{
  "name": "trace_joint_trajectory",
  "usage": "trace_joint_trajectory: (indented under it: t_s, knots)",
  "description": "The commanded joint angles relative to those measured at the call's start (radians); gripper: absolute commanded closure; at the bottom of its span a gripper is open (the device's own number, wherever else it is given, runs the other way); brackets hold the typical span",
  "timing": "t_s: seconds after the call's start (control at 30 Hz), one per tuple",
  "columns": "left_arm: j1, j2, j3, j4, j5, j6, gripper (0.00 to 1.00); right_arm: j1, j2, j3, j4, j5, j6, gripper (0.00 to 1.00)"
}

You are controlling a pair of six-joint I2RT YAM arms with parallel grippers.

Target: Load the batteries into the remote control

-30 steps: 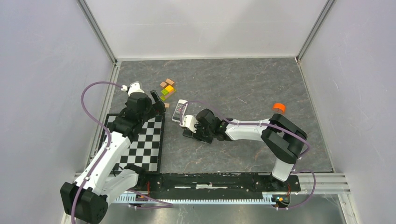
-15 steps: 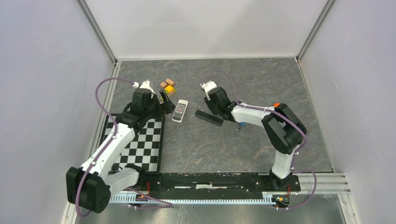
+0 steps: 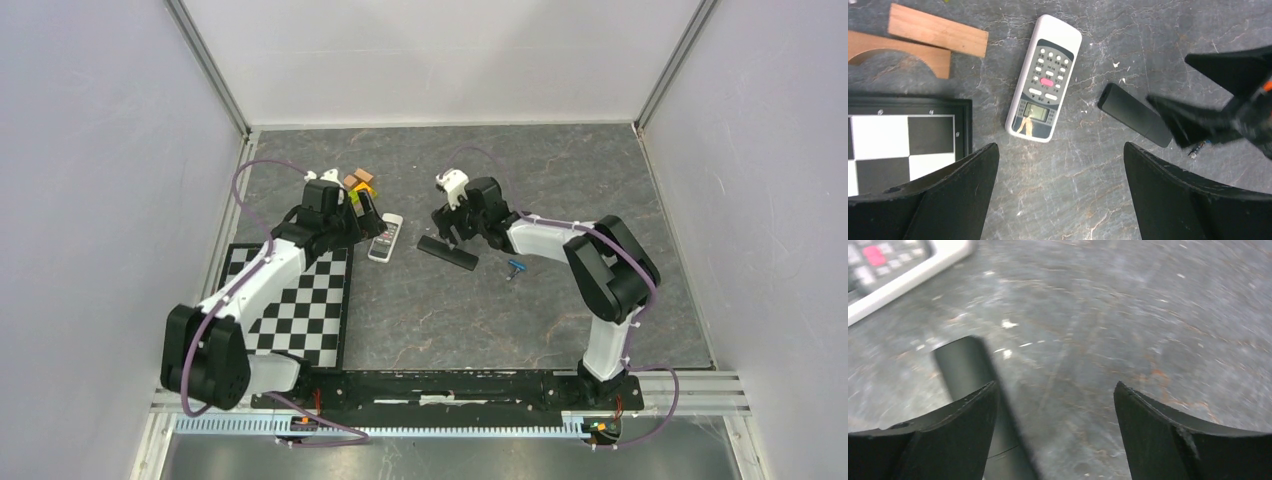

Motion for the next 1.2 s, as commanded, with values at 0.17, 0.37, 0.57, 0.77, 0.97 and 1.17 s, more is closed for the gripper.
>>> trace_joint_trajectory:
  t_s: [0.17, 0.37, 0.57, 0.77, 0.97, 1.17]
  knots:
    - [-0.001, 0.169, 0.083, 0.088, 0.043, 0.027, 0.0, 0.065, -0.049, -0.026, -0.073, -0.195, -0.324, 0.1]
    - [-0.001, 0.182, 0.086, 0.09, 0.047, 0.029, 0.0, 0.073, 0.016, 0.052, -0.201, -0.188, -0.368, 0.29]
    - [-0.001, 0.182, 0.081, 0.084, 0.048, 0.03, 0.0, 0.073, 0.088, 0.138, -0.333, -0.184, -0.398, 0.47]
    - [-0.001, 0.185, 0.084, 0.086, 0.056, 0.029, 0.0, 0.072, 0.126, 0.172, -0.354, -0.146, -0.359, 0.51]
    - [-0.001, 0.196, 0.083, 0.086, 0.064, 0.028, 0.0, 0.045, 0.114, 0.157, -0.247, 0.017, -0.219, 0.63]
    - [-0.012, 0.224, 0.095, 0.093, 0.078, 0.025, 0.0, 0.017, 0.103, 0.16, -0.116, 0.293, -0.136, 0.64]
